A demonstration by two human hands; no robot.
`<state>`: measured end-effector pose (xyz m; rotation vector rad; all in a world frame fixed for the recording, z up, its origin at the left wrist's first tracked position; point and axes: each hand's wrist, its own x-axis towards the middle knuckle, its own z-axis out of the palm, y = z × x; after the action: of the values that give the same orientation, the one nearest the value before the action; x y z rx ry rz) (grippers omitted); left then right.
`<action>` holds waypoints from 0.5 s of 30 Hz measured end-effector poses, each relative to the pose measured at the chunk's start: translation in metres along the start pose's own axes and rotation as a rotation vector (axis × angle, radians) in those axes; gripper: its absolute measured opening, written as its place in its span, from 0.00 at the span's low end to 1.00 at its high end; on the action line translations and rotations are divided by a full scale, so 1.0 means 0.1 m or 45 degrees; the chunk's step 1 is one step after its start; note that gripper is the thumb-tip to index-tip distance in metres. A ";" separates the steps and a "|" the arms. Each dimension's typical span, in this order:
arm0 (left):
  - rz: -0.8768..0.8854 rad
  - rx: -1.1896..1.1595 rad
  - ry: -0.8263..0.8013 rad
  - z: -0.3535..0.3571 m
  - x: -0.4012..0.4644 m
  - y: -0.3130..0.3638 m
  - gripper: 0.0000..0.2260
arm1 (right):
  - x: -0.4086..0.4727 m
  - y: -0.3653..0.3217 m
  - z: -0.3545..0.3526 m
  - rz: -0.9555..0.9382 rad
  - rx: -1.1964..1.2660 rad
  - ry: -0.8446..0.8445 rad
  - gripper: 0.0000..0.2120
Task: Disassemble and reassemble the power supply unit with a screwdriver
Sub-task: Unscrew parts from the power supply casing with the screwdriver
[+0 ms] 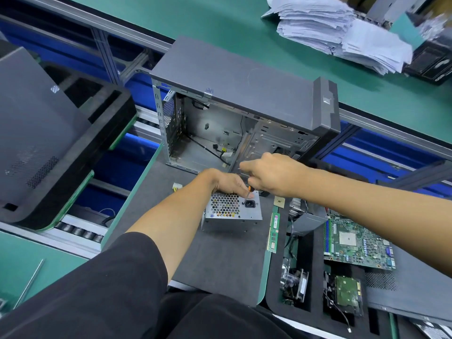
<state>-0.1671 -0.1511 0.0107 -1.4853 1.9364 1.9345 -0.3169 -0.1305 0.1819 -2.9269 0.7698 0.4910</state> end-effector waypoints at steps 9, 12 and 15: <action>-0.006 -0.003 0.028 -0.01 -0.07 0.07 0.11 | -0.02 0.14 -0.22 -0.536 -0.420 -0.308 0.13; 0.022 0.025 0.044 0.00 -0.05 0.07 0.10 | 0.01 0.13 -0.18 -0.531 -0.417 -0.227 0.08; 0.022 0.000 -0.032 0.00 -0.05 0.05 0.16 | -0.01 0.03 -0.03 -0.274 -0.231 -0.115 0.05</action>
<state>-0.1678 -0.1494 0.0179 -1.4422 1.9452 1.9506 -0.3183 -0.1334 0.1848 -3.0766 0.4126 0.6999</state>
